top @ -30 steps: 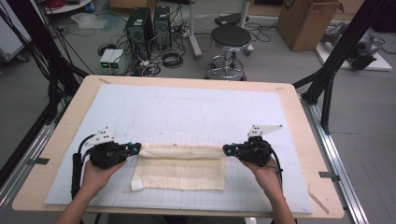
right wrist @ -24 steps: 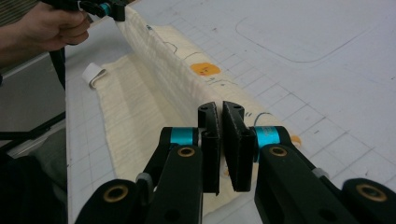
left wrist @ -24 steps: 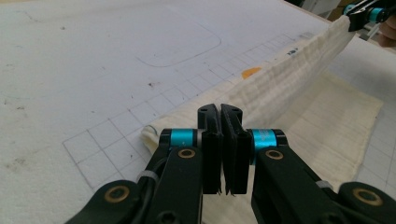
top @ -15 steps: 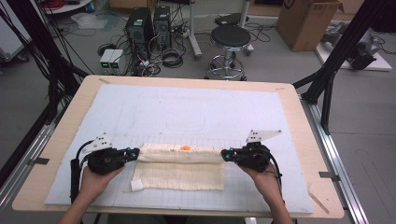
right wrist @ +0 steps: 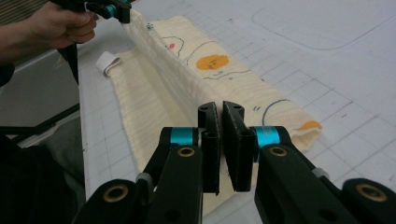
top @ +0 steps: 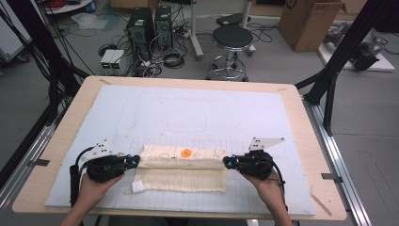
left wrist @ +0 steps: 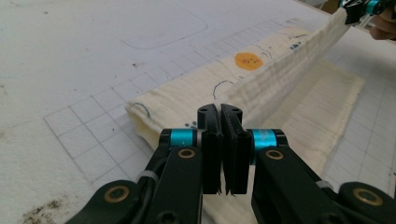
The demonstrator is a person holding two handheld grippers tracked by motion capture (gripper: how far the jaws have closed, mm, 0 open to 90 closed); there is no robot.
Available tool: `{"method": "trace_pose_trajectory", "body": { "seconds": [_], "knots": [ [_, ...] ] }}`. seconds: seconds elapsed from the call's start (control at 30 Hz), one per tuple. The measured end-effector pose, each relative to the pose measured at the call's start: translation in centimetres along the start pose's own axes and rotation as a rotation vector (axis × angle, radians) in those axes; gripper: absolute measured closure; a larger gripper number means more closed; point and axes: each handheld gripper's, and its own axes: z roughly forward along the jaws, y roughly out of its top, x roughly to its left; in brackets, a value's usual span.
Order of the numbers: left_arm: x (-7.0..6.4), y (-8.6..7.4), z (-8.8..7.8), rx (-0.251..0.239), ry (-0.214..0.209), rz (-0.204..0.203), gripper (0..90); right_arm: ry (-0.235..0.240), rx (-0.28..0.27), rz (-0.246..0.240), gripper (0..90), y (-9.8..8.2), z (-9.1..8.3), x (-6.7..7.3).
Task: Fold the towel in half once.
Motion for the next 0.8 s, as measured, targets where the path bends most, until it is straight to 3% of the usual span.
{"method": "trace_pose_trajectory", "body": {
  "seconds": [0.8],
  "knots": [
    [-1.3, -1.9, -0.9, 0.068, -0.055, 0.030, 84.2, 0.020, 0.089, -0.018, 84.7, -2.1, 0.9, 1.5]
  ]
}}
